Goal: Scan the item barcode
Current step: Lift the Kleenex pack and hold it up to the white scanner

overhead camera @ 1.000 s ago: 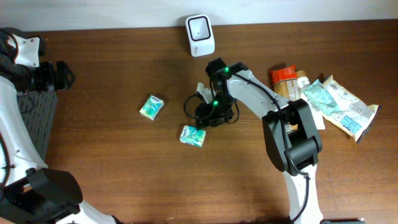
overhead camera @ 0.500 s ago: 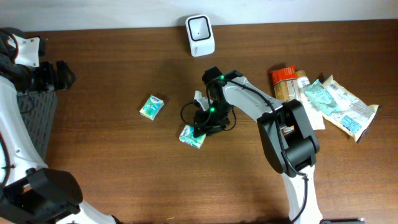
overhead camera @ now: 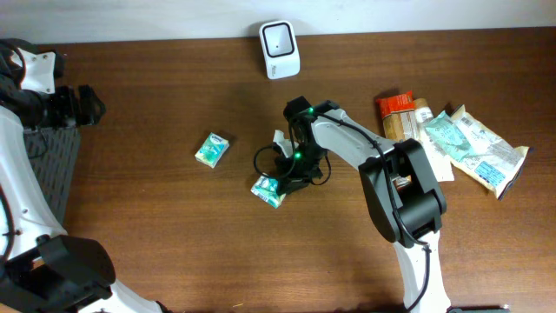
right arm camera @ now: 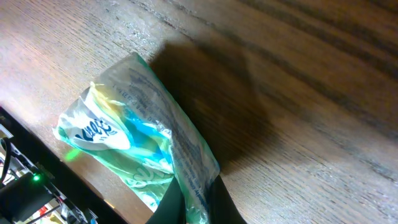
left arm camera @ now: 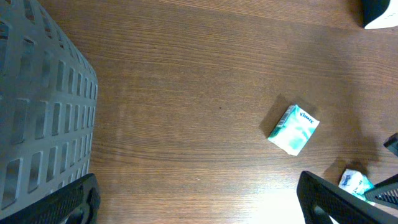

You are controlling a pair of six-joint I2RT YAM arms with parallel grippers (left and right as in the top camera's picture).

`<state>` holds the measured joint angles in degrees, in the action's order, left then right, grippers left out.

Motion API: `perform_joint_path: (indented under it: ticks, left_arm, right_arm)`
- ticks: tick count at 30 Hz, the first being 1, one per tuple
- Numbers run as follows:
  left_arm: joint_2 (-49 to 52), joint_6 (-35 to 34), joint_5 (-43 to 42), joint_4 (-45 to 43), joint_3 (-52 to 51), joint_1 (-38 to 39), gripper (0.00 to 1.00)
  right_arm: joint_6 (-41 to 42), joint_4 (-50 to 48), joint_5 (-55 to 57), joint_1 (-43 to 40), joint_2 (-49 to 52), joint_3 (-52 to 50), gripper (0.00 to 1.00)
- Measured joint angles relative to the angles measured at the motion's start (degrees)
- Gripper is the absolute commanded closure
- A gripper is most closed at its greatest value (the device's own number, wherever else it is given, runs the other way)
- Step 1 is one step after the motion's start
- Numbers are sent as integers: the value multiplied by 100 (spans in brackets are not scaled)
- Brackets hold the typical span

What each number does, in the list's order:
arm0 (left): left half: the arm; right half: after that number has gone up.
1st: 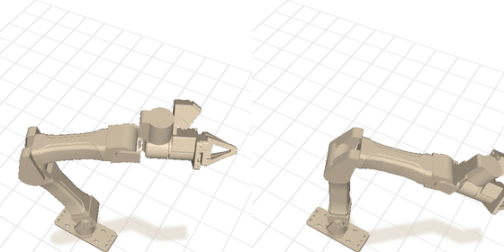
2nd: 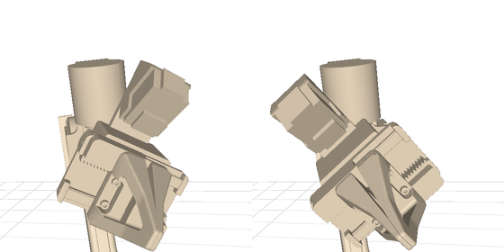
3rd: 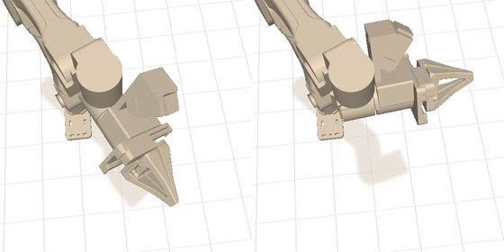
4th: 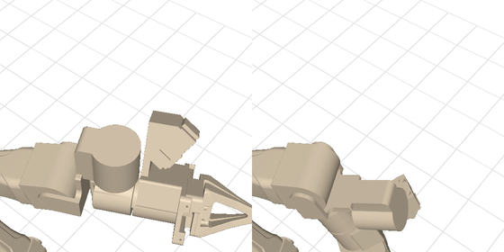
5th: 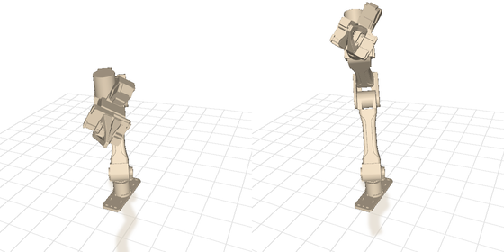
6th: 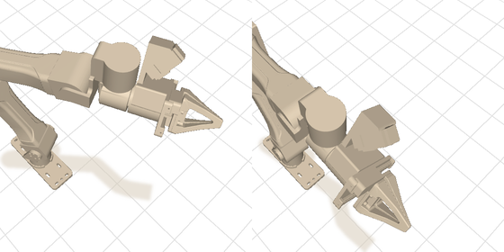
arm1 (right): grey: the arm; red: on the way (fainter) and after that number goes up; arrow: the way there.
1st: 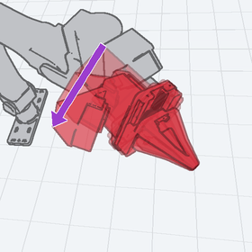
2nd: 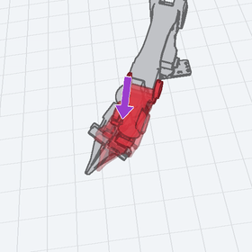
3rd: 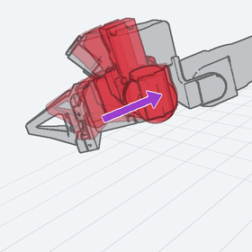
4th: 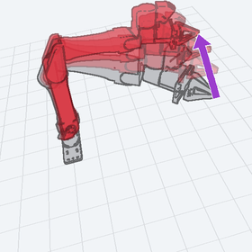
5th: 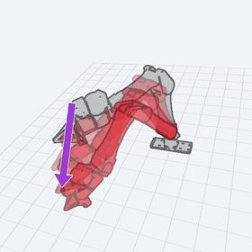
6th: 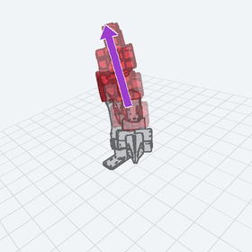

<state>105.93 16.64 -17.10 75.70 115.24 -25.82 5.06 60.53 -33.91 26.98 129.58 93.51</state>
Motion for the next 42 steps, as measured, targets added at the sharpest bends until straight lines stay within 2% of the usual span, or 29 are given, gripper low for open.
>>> perform_joint_path:
  ticks: [5, 8, 13, 16, 25, 29, 33, 36, 40, 42]
  left_arm:
    - [0, 0, -2, 4, 0, 0, 1]
    - [0, 0, 0, 0, 0, 0, 1]
    - [0, 0, 0, 2, 0, 0, 1]
    - [0, 0, 0, 2, 0, 0, 1]
    - [0, 0, 0, 2, 0, 0, 1]
    - [0, 0, 0, 2, 0, 0, 1]
    - [0, 0, 0, 0, 0, 0, 1]
    - [0, 0, 0, 0, 0, 0, 1]
    - [0, 0, 0, 4, 0, 0, 1]
    - [0, 0, 0, 4, 0, 0, 1]
  right_arm:
    - [-111, 518, -289, -28, -17, 138, 96]
    - [-262, 1257, -1368, -238, -258, 584, 96]
    - [-710, 1878, -3154, -809, -717, 688, 96]
    - [-960, 2015, -3845, -1106, -933, 688, 96]
    - [-1104, 2026, -4223, -1665, -2717, 933, 96]
    - [-1108, 2026, -4197, -1672, -2924, 984, 96]
    - [-962, 1829, -3526, -1670, -2924, 984, 96]
    - [-551, 1683, -2194, -1464, -2924, 984, 96]
    - [155, 1572, 11, -623, -2922, 984, 96]
    - [420, 1790, 997, -313, -2822, 1331, 96]
